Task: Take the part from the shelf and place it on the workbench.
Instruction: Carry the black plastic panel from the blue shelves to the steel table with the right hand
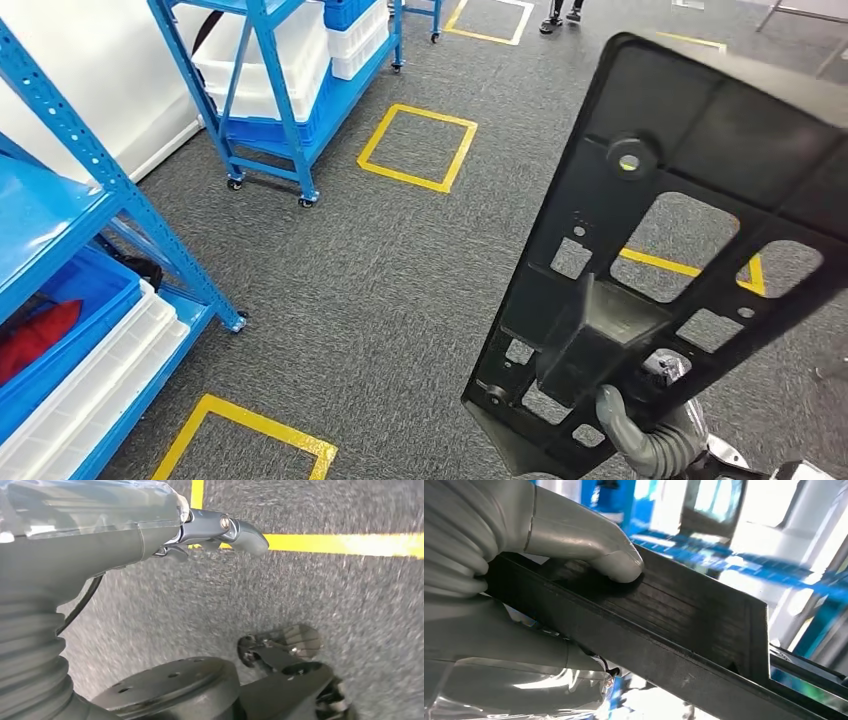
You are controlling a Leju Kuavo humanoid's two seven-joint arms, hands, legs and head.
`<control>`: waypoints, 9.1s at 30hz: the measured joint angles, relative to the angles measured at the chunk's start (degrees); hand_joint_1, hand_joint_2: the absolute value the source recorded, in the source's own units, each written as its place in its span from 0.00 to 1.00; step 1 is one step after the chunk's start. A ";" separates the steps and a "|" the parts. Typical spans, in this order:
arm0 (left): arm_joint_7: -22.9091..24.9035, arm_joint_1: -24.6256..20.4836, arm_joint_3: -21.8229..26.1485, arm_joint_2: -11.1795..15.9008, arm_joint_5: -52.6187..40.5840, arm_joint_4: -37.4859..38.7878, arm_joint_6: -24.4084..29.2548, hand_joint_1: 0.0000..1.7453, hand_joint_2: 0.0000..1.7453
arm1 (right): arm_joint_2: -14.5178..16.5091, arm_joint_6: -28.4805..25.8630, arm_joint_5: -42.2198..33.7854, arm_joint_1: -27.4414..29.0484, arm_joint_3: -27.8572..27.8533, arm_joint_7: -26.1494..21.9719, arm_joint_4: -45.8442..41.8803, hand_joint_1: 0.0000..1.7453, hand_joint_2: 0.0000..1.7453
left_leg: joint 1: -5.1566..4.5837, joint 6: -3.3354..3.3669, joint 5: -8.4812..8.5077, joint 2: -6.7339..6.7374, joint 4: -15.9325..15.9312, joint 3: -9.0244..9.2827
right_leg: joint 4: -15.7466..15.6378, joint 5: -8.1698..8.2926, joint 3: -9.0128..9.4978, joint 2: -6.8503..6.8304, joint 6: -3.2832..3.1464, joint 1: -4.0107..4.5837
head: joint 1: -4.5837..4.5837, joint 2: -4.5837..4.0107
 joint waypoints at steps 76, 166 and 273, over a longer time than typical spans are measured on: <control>1.55 -0.79 -1.88 0.25 -1.14 0.00 -1.65 0.00 1.00 | 4.01 -2.63 -2.84 -5.92 -1.20 0.90 -2.75 1.00 1.00 | -0.52 -2.35 -2.55 2.72 1.10 0.91 | -16.56 6.38 8.04 -1.59 -2.87 0.86 | -0.02 0.00; 4.58 -0.70 1.17 -2.64 1.69 0.00 -1.09 0.00 1.00 | 2.91 2.44 -2.36 -6.42 -5.54 5.25 -2.21 1.00 1.00 | -0.15 -2.34 -2.72 1.96 1.98 0.00 | -17.09 6.63 8.40 -1.86 -1.81 0.14 | 0.00 0.00; 0.39 -0.31 1.59 -1.82 2.09 0.00 -0.55 0.00 1.00 | 4.01 3.07 -4.31 -7.23 -6.12 4.50 2.21 1.00 1.00 | -0.86 1.38 1.45 -2.73 1.41 -2.71 | -12.43 1.26 13.12 0.17 -0.11 0.56 | 0.01 0.00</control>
